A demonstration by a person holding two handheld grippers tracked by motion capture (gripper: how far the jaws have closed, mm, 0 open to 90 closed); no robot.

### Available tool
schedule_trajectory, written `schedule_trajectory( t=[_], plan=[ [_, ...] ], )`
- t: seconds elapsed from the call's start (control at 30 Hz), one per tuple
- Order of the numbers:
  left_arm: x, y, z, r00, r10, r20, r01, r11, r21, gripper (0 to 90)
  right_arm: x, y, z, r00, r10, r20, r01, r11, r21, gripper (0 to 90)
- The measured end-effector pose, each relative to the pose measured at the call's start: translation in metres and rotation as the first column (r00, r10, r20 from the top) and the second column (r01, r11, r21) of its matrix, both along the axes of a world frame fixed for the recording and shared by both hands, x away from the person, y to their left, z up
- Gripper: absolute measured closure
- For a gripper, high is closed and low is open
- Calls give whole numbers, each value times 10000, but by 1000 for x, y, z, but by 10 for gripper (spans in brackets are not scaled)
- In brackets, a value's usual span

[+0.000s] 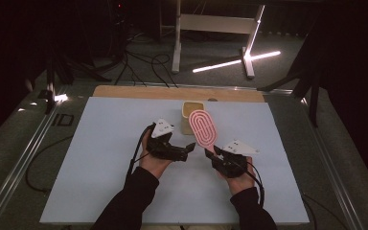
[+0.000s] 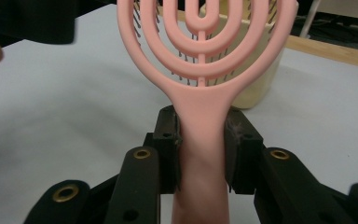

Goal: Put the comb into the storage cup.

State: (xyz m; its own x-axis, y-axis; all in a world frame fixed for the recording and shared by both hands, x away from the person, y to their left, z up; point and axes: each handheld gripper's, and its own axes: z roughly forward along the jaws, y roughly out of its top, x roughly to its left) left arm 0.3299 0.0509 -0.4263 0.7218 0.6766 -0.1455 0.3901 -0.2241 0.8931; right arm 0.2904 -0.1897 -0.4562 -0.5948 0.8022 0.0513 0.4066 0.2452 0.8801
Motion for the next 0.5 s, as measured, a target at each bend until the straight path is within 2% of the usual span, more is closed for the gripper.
schedule_trajectory(
  t=[0.17, 0.3, 0.5],
  plan=[
    [2, -8, -1, 9994, -269, -227, 265, 9995, -177, 11, -1, 3, -1, 9999, 143, 38, -143, 9999, -40, 698],
    [5, -14, -1, 9991, -226, -359, 219, 9995, -220, 12, -2, 6, 0, 9994, 281, 176, -281, 9996, -8, 699],
    [13, -21, -4, 9965, -223, -802, 206, 9996, -211, 56, -5, 10, 0, 9979, 555, 340, -554, 9985, -50, 699]
  ],
)
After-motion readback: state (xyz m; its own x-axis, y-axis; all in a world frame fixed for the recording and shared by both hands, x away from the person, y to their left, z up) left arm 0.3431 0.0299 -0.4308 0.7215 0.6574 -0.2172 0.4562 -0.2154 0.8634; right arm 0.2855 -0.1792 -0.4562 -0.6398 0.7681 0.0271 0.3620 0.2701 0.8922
